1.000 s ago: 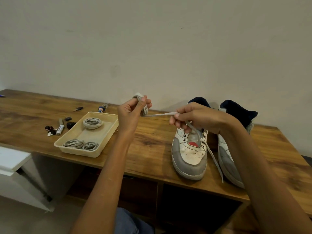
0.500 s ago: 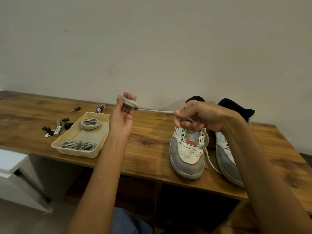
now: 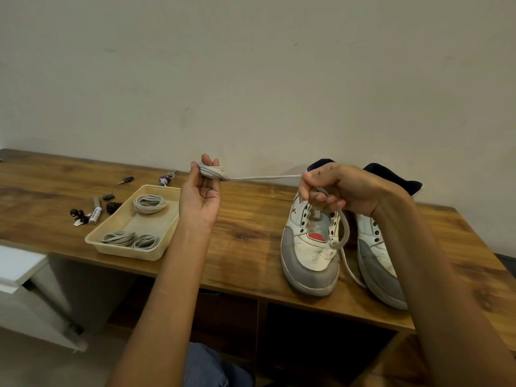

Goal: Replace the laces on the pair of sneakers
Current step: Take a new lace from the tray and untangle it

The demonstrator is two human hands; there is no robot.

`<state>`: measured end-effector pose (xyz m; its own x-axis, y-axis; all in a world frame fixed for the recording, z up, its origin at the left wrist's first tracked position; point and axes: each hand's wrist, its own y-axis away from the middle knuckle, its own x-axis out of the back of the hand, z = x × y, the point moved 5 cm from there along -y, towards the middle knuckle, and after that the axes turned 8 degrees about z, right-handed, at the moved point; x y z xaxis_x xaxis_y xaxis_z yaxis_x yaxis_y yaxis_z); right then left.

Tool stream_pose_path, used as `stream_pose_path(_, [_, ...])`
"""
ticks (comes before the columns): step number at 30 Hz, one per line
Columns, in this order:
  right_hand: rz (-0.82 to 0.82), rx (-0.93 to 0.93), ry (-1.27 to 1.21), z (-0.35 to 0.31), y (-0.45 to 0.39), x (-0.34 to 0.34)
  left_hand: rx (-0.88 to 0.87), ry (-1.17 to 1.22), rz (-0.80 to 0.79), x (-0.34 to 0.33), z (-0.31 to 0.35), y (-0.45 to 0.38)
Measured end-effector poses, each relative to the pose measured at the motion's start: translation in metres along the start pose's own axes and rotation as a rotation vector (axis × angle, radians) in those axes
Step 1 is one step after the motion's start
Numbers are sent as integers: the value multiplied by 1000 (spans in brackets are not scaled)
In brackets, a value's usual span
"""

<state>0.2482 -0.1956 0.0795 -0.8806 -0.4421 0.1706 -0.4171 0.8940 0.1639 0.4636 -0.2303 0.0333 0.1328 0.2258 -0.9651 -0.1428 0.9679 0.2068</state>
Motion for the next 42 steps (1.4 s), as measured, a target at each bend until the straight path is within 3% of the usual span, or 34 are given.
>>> stream_pose_path(2, [11,8,-53,1,-1,-1,-40,-73,-20,-1,0,-1])
stream_pose_path(9, [-92,71,-120,-5,-2,-17,-457,-782,-164,-5,-14,3])
stream_pose_path(12, [-87,99,-144,-13,0,-25,-730,-1211,-381,-15,-33,16])
stream_pose_path(16, [39,140,-252,-25,2,-18,-849,-1459,-696,-21,-65,34])
stream_pose_path(22, [248,71,-388,-15,-4,-4,-674,-1573,-782,-12,-86,32])
stream_pose_path(28, [472,130,-583,-13,-2,22,-247,-1541,-702,-3,-85,28])
stream_pose_path(33, [571,172,-558,-11,7,37,18,-1450,-681,-9,-78,36])
stream_pose_path(36, [557,194,-551,-17,13,40,49,-1393,-650,-13,-66,34])
stream_pose_path(38, [491,211,-428,-25,18,38,-88,-1443,-618,-14,-58,27])
stream_pose_path(42, [218,254,104,-44,29,5,-748,-1635,-408,-16,-34,17])
